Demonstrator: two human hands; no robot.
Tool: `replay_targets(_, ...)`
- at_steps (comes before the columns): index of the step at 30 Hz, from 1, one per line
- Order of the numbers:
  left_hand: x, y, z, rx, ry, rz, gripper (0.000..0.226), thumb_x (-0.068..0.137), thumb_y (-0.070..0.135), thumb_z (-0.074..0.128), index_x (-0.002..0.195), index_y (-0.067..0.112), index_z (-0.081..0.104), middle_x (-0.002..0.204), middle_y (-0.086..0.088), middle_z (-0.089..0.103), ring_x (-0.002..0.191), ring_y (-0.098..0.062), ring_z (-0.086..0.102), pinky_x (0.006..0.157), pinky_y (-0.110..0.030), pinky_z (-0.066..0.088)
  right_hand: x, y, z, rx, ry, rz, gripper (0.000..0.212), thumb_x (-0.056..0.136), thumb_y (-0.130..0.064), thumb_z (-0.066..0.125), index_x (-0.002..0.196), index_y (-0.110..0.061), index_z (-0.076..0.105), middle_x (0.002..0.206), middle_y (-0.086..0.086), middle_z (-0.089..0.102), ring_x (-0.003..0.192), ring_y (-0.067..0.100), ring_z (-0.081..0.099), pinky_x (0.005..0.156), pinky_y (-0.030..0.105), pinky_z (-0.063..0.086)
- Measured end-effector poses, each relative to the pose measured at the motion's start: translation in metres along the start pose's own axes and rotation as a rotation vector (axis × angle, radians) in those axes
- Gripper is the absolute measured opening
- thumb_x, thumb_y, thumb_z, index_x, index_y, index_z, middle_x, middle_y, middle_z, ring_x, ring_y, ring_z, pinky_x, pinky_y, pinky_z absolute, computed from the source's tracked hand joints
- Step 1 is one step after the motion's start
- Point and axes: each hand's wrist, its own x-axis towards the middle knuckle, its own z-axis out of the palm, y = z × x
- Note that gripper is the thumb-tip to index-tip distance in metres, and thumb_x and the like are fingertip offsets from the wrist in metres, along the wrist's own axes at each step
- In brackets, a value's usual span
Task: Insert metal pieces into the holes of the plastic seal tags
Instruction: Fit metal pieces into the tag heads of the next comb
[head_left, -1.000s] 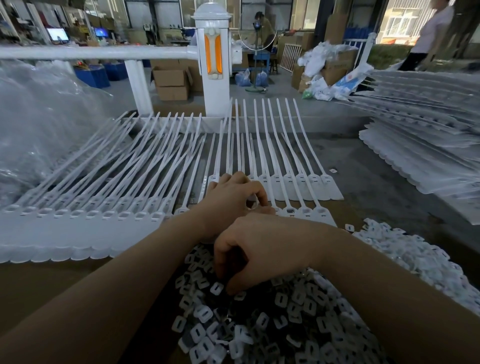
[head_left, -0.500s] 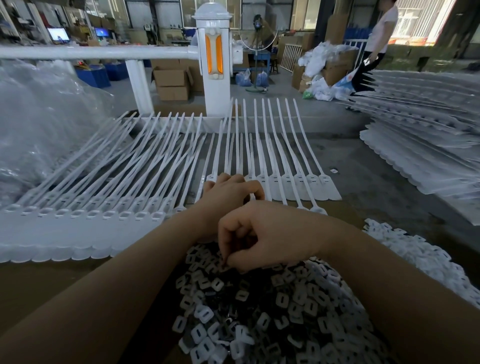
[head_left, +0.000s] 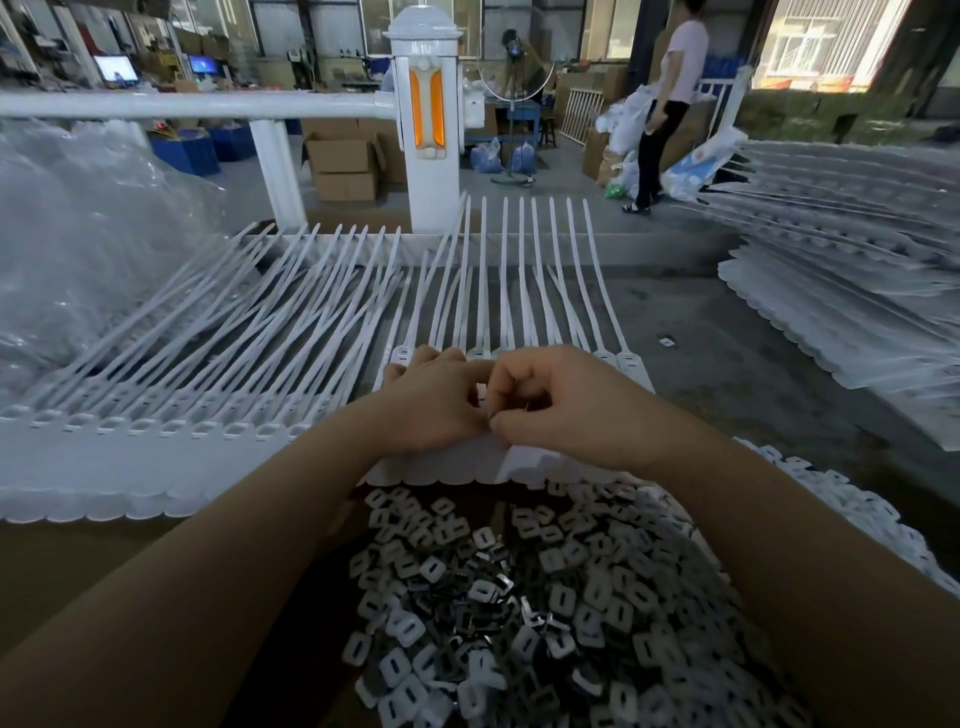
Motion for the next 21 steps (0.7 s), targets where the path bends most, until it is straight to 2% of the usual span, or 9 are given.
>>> replay_targets(2, 0.0, -0.002, -0.002, -0.001, 0.009, -0.008, 0.01, 0.083, 0.061, 0.053, 0.087, 0.052, 0.051, 0.092, 0.014, 0.043, 0.112, -0.019, 0.035, 0.091, -0.043, 0.024, 0.002, 0.005, -0.002, -0.039, 0.084, 0.037, 0.014, 0.082, -0.015, 0.069, 0.076, -0.027, 0.065, 0.072, -0.006, 0.071, 0.06, 0.0, 0.06, 0.061, 0.019, 0.051)
replay_targets(5, -0.002, 0.0, -0.004, -0.019, 0.014, -0.05, 0.024, 0.081, 0.069, 0.055, 0.087, 0.046, 0.055, 0.093, 0.015, 0.05, 0.109, -0.016, 0.037, 0.09, -0.041, 0.021, 0.004, 0.012, -0.003, -0.09, 0.207, 0.09, 0.012, 0.079, -0.019, 0.071, 0.074, -0.028, 0.066, 0.072, -0.007, 0.07, 0.063, 0.003, 0.063, 0.064, 0.027, 0.056)
replay_targets(7, -0.004, 0.002, -0.006, -0.041, 0.045, -0.046, 0.019, 0.082, 0.063, 0.061, 0.088, 0.045, 0.061, 0.096, 0.016, 0.053, 0.109, -0.015, 0.04, 0.092, -0.04, 0.023, 0.004, 0.016, -0.003, -0.126, 0.285, 0.109, 0.011, 0.079, -0.02, 0.071, 0.074, -0.029, 0.066, 0.072, -0.009, 0.069, 0.065, 0.005, 0.065, 0.067, 0.032, 0.058)
replay_targets(9, -0.007, 0.005, -0.01, -0.17, 0.072, -0.02, 0.009, 0.086, 0.048, 0.066, 0.092, 0.041, 0.069, 0.101, 0.016, 0.06, 0.109, -0.013, 0.051, 0.096, -0.042, 0.036, 0.005, 0.019, -0.002, -0.181, 0.367, 0.114, 0.01, 0.079, -0.023, 0.07, 0.074, -0.03, 0.066, 0.072, -0.012, 0.068, 0.064, 0.003, 0.063, 0.064, 0.031, 0.056)
replay_targets(11, -0.008, 0.007, -0.017, -0.456, 0.1, -0.005, 0.009, 0.09, 0.03, 0.067, 0.094, 0.032, 0.075, 0.094, 0.014, 0.071, 0.09, -0.004, 0.065, 0.077, -0.031, 0.052, 0.005, 0.021, -0.002, -0.295, 0.445, 0.104, 0.008, 0.079, -0.028, 0.069, 0.075, -0.033, 0.064, 0.072, -0.015, 0.067, 0.062, -0.001, 0.059, 0.058, 0.023, 0.048)
replay_targets(13, -0.008, 0.01, -0.022, -0.666, 0.105, -0.044, 0.01, 0.088, 0.024, 0.068, 0.092, 0.026, 0.077, 0.084, 0.013, 0.074, 0.065, 0.01, 0.062, 0.052, -0.01, 0.044, 0.005, 0.021, -0.001, -0.391, 0.494, 0.086, 0.009, 0.08, -0.03, 0.068, 0.076, -0.035, 0.062, 0.073, -0.017, 0.066, 0.06, -0.004, 0.055, 0.054, 0.018, 0.038)
replay_targets(14, -0.008, 0.011, -0.023, -0.713, 0.088, -0.081, 0.01, 0.087, 0.026, 0.069, 0.09, 0.024, 0.078, 0.08, 0.011, 0.074, 0.062, 0.009, 0.059, 0.05, -0.008, 0.041, 0.005, 0.021, -0.001, -0.415, 0.512, 0.075, 0.009, 0.08, -0.03, 0.067, 0.076, -0.036, 0.061, 0.073, -0.017, 0.065, 0.059, -0.005, 0.054, 0.053, 0.016, 0.036)
replay_targets(17, -0.008, 0.01, -0.022, -0.833, 0.003, -0.176, 0.019, 0.087, 0.033, 0.07, 0.086, 0.016, 0.078, 0.077, 0.004, 0.073, 0.072, -0.007, 0.058, 0.066, -0.018, 0.044, 0.005, 0.02, 0.001, -0.456, 0.577, 0.031, 0.01, 0.081, -0.029, 0.067, 0.077, -0.035, 0.06, 0.072, -0.017, 0.064, 0.055, -0.006, 0.051, 0.052, 0.014, 0.033)
replay_targets(21, -0.008, 0.009, -0.02, -0.962, 0.002, -0.198, 0.016, 0.087, 0.031, 0.07, 0.085, 0.017, 0.077, 0.073, 0.006, 0.073, 0.06, -0.001, 0.057, 0.048, -0.01, 0.042, 0.005, 0.017, 0.002, -0.484, 0.594, -0.047, 0.01, 0.082, -0.03, 0.068, 0.077, -0.036, 0.062, 0.073, -0.019, 0.065, 0.054, -0.011, 0.049, 0.053, 0.012, 0.036)
